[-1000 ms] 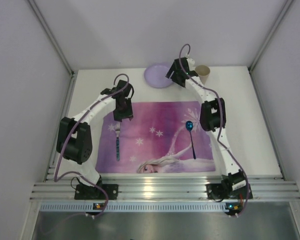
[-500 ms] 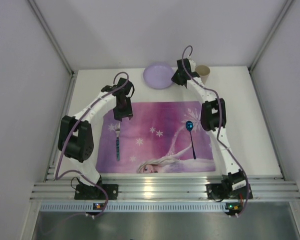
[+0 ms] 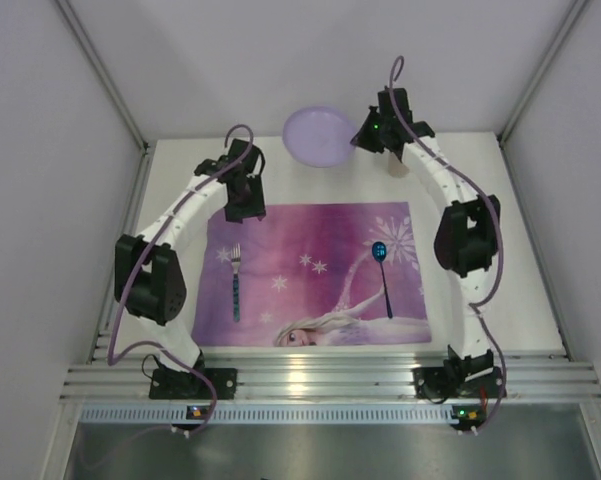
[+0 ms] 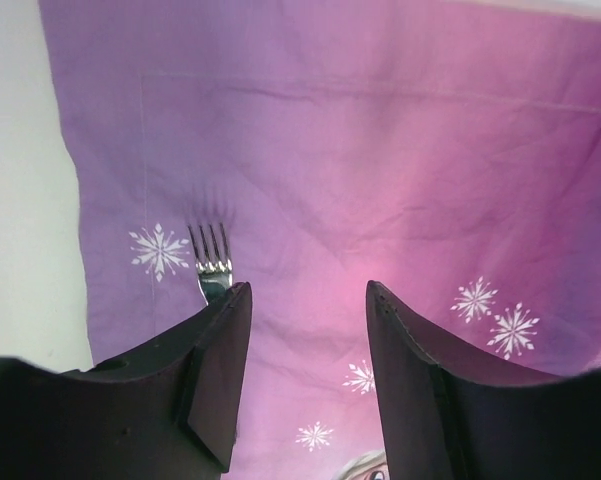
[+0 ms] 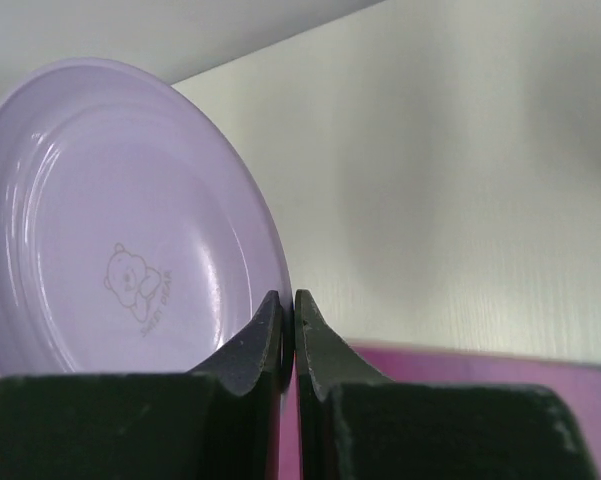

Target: Set the dinner table for one person

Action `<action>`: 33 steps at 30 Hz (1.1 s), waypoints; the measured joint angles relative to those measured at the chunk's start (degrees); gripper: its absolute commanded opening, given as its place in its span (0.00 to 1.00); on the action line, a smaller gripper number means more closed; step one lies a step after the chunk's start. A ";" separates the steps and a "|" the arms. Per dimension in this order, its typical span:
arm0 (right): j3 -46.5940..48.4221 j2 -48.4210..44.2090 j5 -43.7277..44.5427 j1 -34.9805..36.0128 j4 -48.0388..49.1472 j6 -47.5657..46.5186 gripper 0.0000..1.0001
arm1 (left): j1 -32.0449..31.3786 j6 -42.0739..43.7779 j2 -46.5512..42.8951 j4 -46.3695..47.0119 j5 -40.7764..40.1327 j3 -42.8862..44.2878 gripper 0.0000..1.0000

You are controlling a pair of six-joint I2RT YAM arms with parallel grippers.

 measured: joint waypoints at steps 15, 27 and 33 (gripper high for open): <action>-44.68 -26.43 -4.35 17.49 -8.04 -8.48 0.00 | 2.49 1.11 -11.23 2.25 -4.52 1.49 0.56; -50.97 -21.42 -4.11 18.34 -1.36 -9.09 0.00 | 2.49 1.09 -13.99 2.58 -2.71 -5.27 0.54; -48.74 -18.34 -2.93 19.10 -0.35 -10.25 0.56 | 2.49 1.09 -16.28 2.64 -2.58 -6.14 0.54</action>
